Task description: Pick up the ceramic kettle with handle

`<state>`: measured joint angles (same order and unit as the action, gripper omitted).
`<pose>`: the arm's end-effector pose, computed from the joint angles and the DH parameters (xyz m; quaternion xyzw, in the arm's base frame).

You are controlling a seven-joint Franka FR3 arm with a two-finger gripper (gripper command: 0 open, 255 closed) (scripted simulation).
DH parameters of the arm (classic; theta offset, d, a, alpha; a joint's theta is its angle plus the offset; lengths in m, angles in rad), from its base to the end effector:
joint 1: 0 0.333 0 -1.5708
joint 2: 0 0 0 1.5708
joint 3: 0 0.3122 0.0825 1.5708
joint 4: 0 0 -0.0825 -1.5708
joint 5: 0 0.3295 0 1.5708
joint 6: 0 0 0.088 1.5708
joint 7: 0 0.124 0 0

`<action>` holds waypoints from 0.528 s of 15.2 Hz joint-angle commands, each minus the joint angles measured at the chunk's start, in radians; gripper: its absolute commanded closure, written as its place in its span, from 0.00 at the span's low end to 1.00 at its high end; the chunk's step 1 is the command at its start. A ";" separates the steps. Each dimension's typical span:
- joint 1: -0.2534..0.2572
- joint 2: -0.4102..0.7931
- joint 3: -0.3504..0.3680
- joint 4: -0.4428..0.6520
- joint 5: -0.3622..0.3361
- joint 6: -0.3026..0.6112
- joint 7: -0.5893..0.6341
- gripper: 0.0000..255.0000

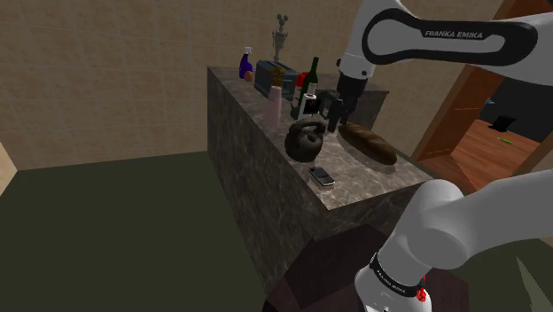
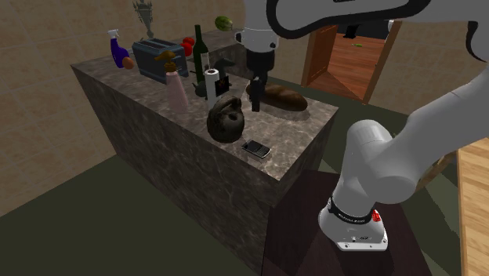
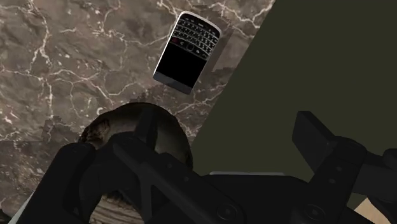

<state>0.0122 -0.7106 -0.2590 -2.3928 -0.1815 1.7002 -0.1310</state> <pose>0.2743 -0.1076 0.5371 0.9999 -0.0159 0.0006 0.0063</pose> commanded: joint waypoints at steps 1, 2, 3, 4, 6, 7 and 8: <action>0.004 0.035 -0.067 0.011 -0.011 0.059 -0.088 0.00; 0.009 0.054 -0.099 0.017 -0.012 0.088 -0.128 0.00; 0.015 0.075 -0.131 0.025 -0.010 0.116 -0.170 0.00; 0.023 0.099 -0.164 0.035 -0.006 0.144 -0.212 0.00; 0.043 0.151 -0.231 0.061 0.011 0.197 -0.299 0.00; 0.056 0.179 -0.266 0.077 0.024 0.221 -0.344 0.00; 0.071 0.210 -0.301 0.094 0.040 0.245 -0.391 0.00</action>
<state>0.0668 -0.5423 -0.5182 -2.3184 -0.1568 1.9093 -0.4662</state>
